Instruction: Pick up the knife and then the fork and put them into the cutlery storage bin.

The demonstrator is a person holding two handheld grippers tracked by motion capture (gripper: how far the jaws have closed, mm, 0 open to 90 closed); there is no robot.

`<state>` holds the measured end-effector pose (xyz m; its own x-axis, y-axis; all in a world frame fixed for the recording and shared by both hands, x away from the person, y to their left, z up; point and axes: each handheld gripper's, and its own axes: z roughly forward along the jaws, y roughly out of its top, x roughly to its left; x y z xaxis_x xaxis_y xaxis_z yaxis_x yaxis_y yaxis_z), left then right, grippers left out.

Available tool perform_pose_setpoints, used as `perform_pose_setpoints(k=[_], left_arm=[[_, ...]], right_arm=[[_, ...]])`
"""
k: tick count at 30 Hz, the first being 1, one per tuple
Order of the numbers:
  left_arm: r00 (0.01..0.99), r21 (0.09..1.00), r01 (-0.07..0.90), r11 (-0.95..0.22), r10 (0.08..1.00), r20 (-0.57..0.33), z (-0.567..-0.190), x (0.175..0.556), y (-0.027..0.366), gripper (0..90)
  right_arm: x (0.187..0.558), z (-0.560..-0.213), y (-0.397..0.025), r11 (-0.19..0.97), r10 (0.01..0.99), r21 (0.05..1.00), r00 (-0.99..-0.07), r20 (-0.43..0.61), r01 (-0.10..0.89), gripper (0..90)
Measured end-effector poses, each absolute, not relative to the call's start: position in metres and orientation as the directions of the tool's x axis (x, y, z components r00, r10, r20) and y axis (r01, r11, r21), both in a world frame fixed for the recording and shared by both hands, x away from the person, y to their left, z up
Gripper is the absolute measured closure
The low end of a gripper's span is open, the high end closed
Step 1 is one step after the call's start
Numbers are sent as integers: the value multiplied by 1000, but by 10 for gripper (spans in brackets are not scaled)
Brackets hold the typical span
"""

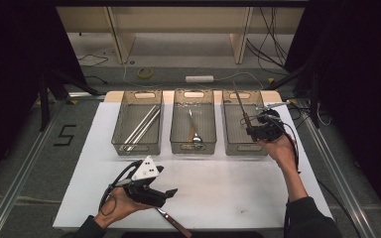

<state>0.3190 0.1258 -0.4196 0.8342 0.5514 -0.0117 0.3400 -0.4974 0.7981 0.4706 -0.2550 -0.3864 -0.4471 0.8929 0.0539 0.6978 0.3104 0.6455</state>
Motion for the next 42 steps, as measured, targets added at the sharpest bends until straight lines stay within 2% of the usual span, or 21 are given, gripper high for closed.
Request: perform_pose_setpoints(k=[8,20,36,39,42], left_arm=[[833,797,342,-498,553,-12,-421,318,127,168],[833,795,345,-498,554,-14,-422,317,128,167],[835,790,344,-508,551,-9,-424,318,128,166],[835,789,345,-509,550,-10,-424,318,128,167],[836,787,344,-511,549,-8,-424,318,128,167]], right_arm=[[485,-392,-255,247,913,626,-394,105,739,814],[497,-402,-251,211,929,583,-346,130,785,813],[504,-415,-242,204,933,542,-330,144,815,804],[505,-415,-241,192,929,545,-330,168,816,701],[504,-414,-239,213,927,550,-344,147,808,663]])
